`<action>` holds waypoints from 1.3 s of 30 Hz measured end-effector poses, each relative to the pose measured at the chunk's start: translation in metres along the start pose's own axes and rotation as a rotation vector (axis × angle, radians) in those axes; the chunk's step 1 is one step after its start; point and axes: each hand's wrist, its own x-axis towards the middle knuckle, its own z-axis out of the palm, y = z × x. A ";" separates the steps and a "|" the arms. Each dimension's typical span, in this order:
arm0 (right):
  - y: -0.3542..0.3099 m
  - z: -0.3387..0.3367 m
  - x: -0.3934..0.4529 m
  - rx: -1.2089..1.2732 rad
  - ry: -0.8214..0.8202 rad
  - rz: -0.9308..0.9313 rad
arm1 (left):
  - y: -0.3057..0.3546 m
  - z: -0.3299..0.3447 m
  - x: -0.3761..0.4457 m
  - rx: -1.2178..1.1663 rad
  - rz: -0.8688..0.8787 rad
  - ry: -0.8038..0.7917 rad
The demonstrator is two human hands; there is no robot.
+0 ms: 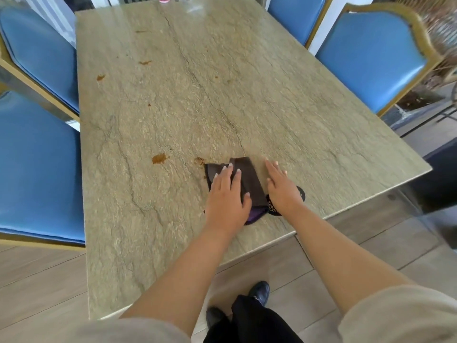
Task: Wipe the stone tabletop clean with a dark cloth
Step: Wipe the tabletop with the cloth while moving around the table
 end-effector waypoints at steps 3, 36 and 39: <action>0.006 -0.003 -0.004 0.107 0.017 -0.028 | 0.024 0.021 0.027 0.176 -0.066 -0.124; -0.091 0.146 -0.083 -0.015 0.581 0.258 | -0.245 -0.080 0.016 0.294 0.614 -0.297; -0.099 0.159 -0.090 -0.057 0.573 0.258 | -0.225 -0.069 0.007 0.286 0.441 -0.238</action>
